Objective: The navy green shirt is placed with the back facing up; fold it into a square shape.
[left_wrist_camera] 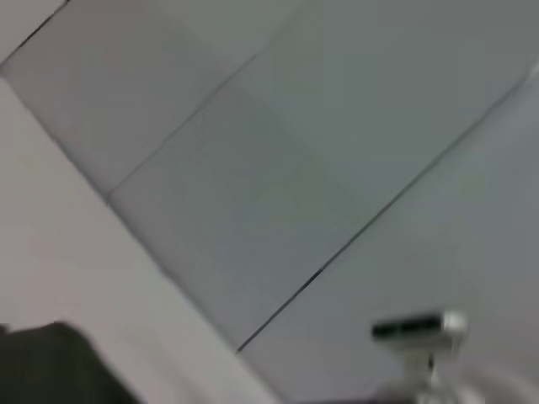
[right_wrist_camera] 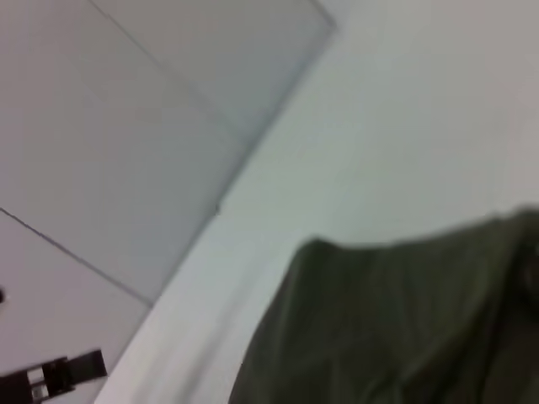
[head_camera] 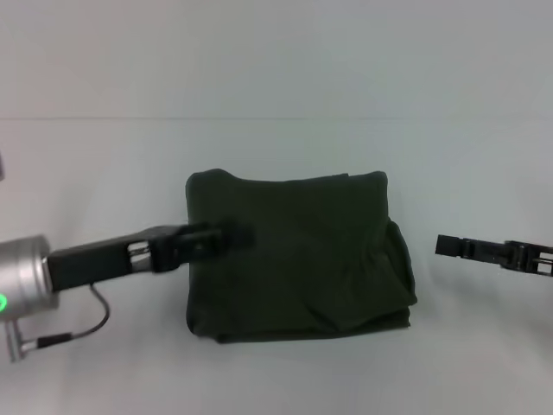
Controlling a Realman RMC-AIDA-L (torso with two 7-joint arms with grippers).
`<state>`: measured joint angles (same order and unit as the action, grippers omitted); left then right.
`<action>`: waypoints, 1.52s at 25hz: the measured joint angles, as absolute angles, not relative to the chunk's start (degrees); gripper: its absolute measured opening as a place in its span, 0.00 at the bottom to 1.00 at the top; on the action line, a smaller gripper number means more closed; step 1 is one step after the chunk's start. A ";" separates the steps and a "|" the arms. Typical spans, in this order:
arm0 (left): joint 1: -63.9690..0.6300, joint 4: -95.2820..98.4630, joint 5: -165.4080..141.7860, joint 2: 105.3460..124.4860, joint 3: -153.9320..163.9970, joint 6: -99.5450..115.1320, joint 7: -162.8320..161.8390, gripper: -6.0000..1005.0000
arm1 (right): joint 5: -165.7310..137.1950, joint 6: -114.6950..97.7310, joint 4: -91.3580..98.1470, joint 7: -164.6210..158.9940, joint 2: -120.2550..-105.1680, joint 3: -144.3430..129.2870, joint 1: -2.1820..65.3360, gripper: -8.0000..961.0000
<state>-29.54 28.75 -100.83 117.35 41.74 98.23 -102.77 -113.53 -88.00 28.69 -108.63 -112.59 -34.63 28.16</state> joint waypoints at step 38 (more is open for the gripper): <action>-21.09 36.76 -112.07 115.91 42.12 102.43 -78.11 0.86 | -131.80 -84.40 32.39 -148.54 -111.86 -56.57 50.29 0.86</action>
<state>-21.08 36.76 -112.07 115.91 42.12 102.43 -78.11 -131.80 -84.40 32.39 -148.54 -111.86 -56.57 50.29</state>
